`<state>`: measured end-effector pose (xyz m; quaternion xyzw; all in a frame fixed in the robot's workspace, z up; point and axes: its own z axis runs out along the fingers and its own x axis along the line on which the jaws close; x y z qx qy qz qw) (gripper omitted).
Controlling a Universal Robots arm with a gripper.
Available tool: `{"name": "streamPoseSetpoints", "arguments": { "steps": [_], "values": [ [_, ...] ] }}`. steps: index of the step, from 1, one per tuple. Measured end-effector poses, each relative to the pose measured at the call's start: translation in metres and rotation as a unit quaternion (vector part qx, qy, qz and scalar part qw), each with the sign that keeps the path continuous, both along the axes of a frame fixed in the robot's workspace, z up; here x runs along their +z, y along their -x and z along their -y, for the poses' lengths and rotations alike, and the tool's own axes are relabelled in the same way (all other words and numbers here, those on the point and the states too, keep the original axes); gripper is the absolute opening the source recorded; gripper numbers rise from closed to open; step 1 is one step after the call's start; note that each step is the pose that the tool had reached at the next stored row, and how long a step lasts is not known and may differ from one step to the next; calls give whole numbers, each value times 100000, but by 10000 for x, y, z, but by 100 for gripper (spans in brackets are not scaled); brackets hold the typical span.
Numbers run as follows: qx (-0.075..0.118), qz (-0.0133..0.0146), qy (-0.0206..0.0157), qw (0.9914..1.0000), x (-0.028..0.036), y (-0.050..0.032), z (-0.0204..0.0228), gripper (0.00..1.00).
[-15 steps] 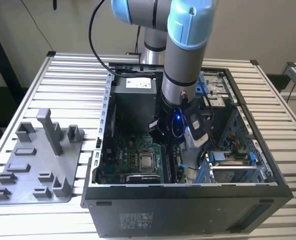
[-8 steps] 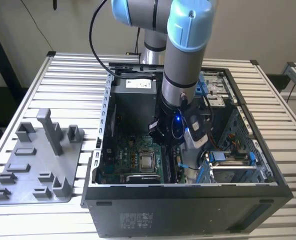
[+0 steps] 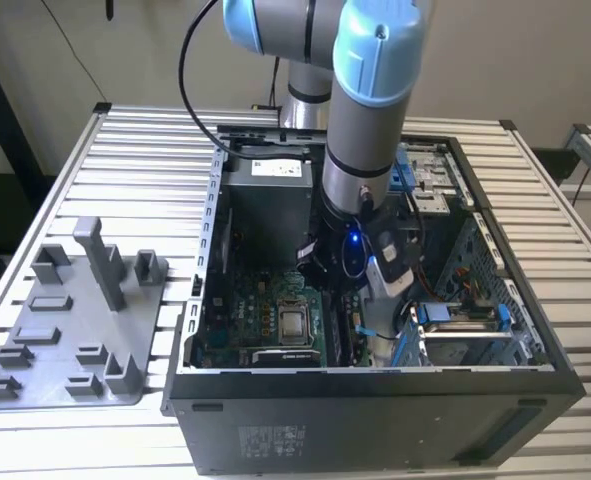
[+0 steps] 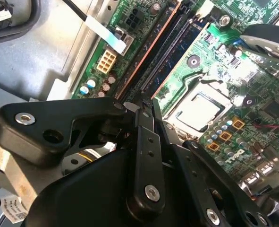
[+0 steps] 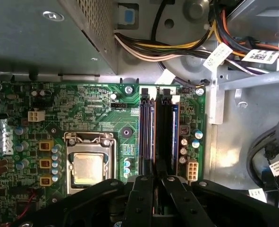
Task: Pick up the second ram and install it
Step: 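Insert the second ram into the second slot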
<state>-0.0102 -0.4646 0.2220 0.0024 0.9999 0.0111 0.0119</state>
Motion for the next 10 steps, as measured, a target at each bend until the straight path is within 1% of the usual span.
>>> {"name": "streamPoseSetpoints", "arguments": {
  "steps": [5,10],
  "values": [
    [0,-2,7,100000,0,0,-15,14],
    [-18,52,-8,100000,-1,11,-15,14]
  ]
}}
